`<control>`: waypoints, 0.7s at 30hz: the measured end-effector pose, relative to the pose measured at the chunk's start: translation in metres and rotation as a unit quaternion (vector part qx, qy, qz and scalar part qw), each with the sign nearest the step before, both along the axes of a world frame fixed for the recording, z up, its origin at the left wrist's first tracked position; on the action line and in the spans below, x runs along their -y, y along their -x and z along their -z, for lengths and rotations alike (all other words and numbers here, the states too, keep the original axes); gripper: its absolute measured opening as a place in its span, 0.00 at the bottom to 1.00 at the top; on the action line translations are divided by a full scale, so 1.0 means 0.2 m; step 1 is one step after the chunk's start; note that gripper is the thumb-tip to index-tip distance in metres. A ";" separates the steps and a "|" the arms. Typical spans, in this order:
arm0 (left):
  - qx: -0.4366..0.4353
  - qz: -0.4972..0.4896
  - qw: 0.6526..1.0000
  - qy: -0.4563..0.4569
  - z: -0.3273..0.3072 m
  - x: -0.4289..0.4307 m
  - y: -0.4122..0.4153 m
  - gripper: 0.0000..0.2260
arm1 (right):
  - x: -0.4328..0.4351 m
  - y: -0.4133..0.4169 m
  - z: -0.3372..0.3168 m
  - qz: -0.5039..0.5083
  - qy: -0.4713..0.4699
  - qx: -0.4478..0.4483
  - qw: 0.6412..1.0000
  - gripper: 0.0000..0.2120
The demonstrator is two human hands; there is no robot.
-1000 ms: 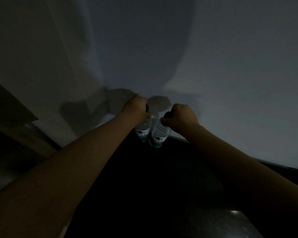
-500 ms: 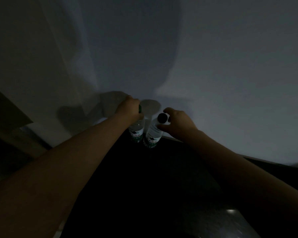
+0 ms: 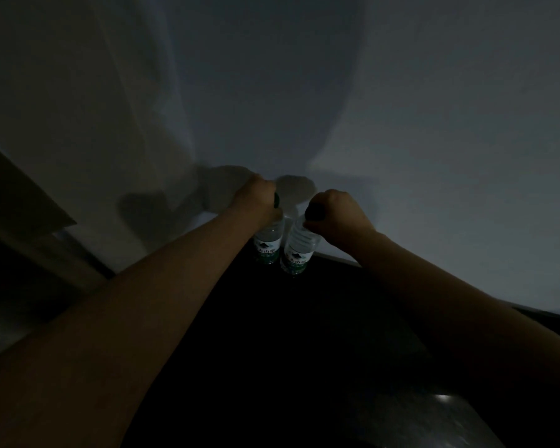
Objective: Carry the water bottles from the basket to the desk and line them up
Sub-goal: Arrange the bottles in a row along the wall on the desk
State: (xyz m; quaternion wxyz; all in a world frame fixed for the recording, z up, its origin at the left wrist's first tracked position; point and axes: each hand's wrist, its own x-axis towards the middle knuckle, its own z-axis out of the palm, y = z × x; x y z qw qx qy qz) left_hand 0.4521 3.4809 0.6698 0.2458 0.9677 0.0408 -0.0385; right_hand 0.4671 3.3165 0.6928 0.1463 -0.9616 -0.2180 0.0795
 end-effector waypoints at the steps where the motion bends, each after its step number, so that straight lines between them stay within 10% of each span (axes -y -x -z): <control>1: 0.002 0.001 1.000 0.000 0.00 0.00 0.00 0.16 | 0.00 0.00 0.00 0.000 -0.003 0.002 1.000 0.12; 21: -0.004 0.006 1.000 -0.031 -0.02 0.00 0.00 0.16 | 0.10 0.06 -0.03 0.039 0.041 -0.001 0.998 0.21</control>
